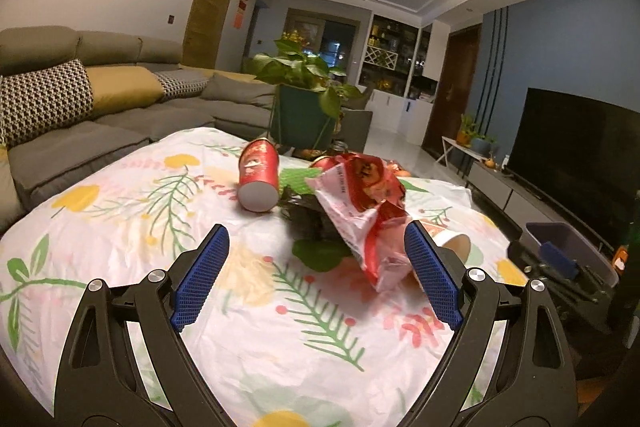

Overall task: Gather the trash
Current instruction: 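Move both grippers back toward the trash on the table, then grasp the white paper cup with the right gripper while the left grasps the red snack bag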

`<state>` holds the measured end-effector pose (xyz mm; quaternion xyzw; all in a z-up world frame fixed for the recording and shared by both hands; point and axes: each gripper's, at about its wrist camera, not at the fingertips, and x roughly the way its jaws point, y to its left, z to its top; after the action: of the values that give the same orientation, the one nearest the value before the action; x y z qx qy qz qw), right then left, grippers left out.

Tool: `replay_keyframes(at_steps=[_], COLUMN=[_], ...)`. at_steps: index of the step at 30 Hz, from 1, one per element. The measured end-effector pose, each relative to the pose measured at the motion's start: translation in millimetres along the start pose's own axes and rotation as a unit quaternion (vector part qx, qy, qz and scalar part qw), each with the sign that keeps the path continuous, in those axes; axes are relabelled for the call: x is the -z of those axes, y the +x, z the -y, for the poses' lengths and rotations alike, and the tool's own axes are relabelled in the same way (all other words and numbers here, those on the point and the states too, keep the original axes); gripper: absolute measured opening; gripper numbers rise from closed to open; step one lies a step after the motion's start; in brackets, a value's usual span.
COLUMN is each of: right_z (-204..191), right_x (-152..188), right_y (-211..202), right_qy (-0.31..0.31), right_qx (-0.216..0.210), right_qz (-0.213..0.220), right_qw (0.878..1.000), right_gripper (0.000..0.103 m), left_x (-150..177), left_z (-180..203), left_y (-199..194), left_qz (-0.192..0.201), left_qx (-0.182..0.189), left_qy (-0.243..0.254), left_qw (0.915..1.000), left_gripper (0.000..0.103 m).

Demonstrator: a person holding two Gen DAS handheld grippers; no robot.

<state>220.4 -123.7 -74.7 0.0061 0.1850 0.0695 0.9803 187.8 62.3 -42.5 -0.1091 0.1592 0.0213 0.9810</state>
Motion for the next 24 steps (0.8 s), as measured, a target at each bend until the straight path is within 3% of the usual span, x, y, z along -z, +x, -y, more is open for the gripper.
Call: replay_keyframes(at_steps=[14,24], right_z=[-38.4,-53.0], right_x=[-7.7,-7.7], right_y=[49.3,63.0], right_qy=[-0.049,-0.075], right_qx=[-0.017,-0.029], right_qz=[-0.053,-0.075], right_qw=[0.997,0.994], right_gripper=[0.053,0.021], left_x=[-4.5,-5.1], left_z=[-11.3,-8.7], left_y=[15.5,24.9], left_qz=[-0.001,-0.013], left_qx=[0.001,0.011], left_qy=[-0.006,-0.005], left_qw=[1.0,0.9999], left_gripper=[0.088,0.088])
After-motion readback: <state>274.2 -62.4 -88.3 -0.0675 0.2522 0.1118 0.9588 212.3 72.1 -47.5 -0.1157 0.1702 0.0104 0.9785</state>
